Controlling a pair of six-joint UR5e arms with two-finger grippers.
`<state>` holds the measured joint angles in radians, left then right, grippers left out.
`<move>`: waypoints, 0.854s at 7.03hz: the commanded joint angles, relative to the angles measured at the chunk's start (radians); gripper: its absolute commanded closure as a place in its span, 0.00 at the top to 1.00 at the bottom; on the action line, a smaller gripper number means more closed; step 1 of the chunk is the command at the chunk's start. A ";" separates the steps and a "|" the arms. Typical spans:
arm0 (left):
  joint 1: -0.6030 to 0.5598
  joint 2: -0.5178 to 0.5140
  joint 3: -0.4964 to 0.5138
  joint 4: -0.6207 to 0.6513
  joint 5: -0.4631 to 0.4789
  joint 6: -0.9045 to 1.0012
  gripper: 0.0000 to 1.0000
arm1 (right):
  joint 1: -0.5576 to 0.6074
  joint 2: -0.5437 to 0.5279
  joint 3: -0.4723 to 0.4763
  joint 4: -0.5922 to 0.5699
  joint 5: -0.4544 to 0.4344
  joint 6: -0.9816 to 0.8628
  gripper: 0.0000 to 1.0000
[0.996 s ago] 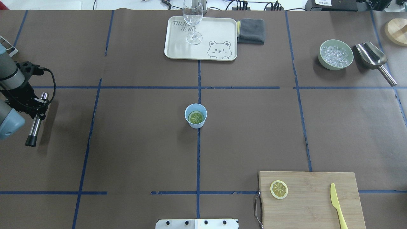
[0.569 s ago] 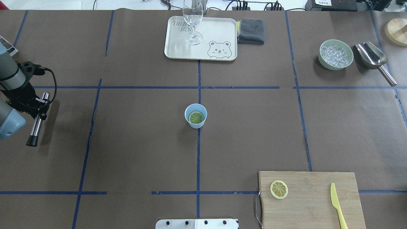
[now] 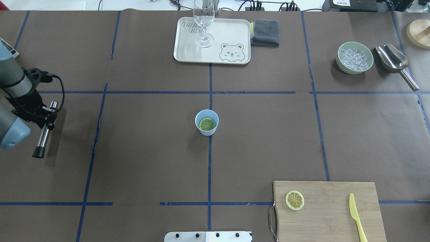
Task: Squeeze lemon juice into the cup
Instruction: 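Lower the steel rod onto the table and open the left gripper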
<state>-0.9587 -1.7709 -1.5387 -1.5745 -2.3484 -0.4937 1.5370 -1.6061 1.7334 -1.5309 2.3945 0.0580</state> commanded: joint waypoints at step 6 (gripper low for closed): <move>0.017 0.005 -0.024 0.001 0.001 0.001 1.00 | 0.002 -0.002 -0.002 0.000 -0.002 0.000 1.00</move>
<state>-0.9409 -1.7674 -1.5504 -1.5756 -2.3475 -0.4900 1.5384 -1.6076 1.7319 -1.5309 2.3931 0.0582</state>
